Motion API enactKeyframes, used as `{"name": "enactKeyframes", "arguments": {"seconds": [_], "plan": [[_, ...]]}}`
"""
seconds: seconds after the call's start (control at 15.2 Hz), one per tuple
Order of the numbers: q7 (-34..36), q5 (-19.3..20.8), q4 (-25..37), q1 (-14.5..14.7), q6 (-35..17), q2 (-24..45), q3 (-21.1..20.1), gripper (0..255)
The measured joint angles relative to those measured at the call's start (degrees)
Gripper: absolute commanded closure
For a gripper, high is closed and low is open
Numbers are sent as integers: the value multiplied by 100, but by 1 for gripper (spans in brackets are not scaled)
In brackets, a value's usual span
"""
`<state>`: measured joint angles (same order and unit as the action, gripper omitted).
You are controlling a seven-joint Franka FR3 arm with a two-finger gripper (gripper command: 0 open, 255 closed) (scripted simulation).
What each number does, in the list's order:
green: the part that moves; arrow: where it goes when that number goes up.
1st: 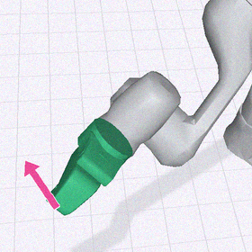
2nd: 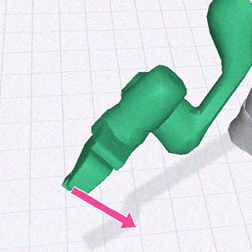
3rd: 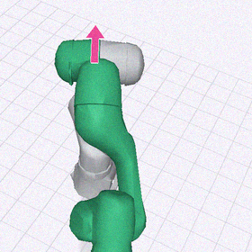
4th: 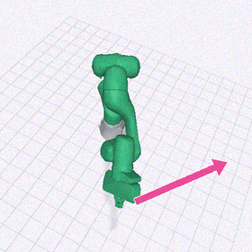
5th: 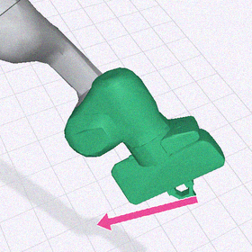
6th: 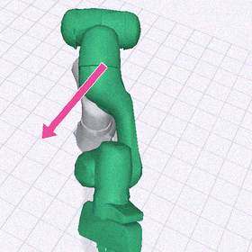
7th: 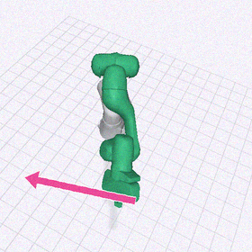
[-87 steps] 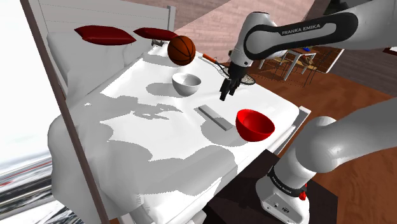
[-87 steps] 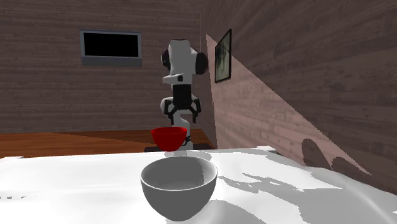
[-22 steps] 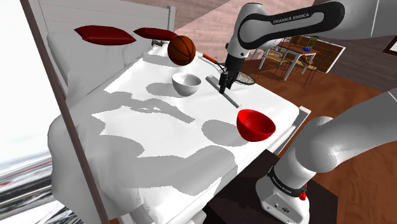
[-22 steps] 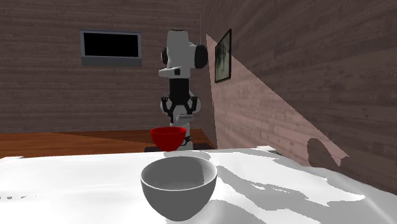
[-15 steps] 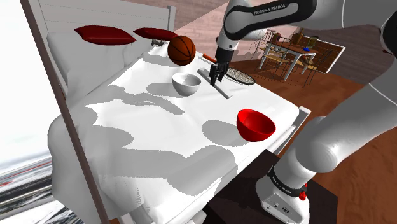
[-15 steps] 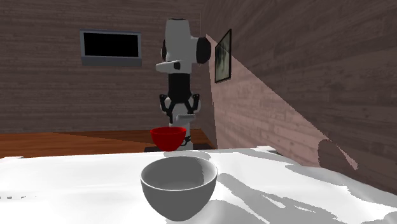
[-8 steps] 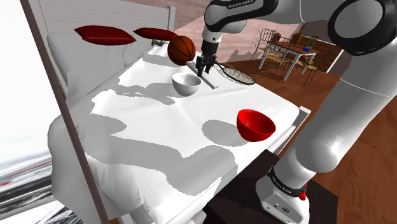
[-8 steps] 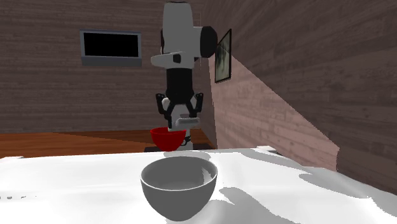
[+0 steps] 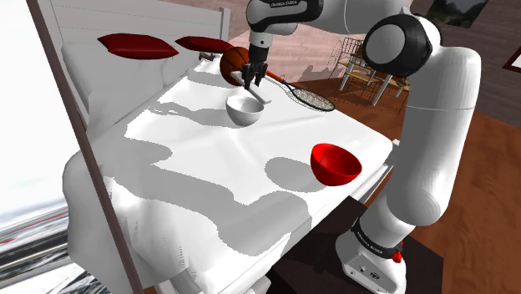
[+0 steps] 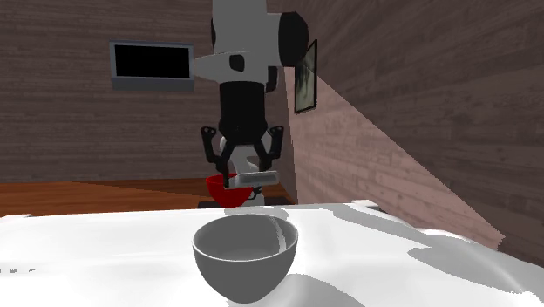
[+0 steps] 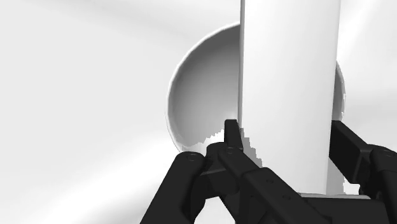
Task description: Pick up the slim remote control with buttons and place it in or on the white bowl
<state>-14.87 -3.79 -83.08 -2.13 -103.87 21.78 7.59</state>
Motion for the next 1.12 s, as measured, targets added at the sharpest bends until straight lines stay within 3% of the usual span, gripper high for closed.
{"name": "enactKeyframes", "arguments": {"seconds": [0.2, 1.12], "plan": [[6, -26, 223, -8, -10, 235, -13, 255], [-30, -63, -406, 0, -861, 425, -31, 255]]}}
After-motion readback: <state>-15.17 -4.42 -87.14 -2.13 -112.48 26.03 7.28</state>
